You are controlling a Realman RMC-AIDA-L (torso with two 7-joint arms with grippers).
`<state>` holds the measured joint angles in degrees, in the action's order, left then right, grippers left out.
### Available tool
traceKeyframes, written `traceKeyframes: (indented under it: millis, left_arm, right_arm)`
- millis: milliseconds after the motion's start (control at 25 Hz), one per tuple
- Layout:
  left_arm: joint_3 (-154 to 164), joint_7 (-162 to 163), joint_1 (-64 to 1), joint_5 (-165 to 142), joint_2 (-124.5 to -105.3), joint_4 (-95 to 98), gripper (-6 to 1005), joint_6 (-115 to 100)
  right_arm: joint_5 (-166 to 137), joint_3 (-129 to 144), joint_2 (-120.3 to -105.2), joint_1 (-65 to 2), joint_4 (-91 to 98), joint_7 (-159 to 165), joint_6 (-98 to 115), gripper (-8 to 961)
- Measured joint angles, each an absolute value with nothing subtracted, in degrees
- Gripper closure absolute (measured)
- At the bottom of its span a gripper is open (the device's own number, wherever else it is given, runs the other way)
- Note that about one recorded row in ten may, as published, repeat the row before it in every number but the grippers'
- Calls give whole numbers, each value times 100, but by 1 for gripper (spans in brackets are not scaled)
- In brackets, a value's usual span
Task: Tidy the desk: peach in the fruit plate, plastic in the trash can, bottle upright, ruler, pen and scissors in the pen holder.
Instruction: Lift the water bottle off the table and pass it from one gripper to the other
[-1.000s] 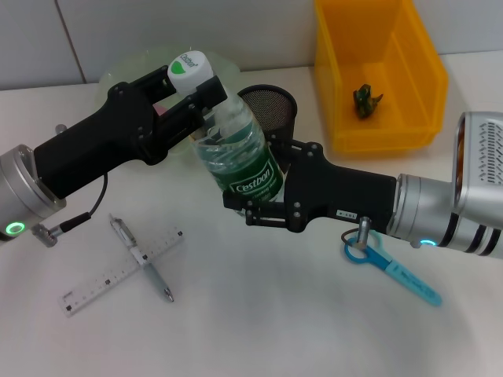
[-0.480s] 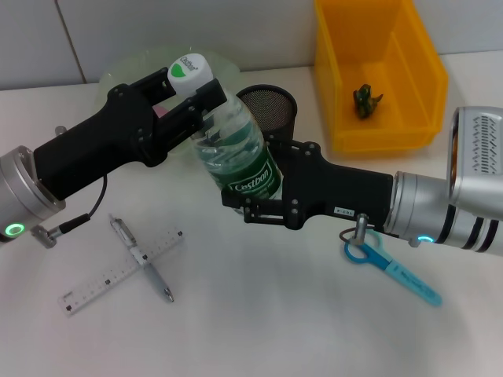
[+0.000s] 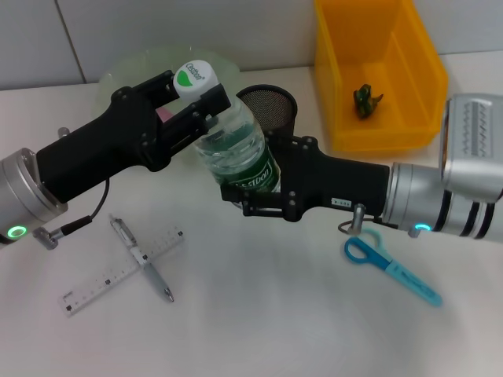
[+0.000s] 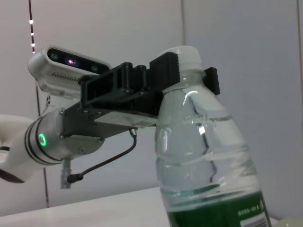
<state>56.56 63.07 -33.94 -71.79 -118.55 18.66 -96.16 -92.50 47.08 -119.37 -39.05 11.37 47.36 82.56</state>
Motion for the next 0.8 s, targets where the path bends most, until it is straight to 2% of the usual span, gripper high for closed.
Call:
traceKeyframes:
  millis: [800]
  left_arm:
    - [5671, 6329, -3379, -7197, -11850, 1861, 553, -9529]
  right_arm:
    - [-9262, 5844, -11932, -3725, 2383, 5927, 8269, 191]
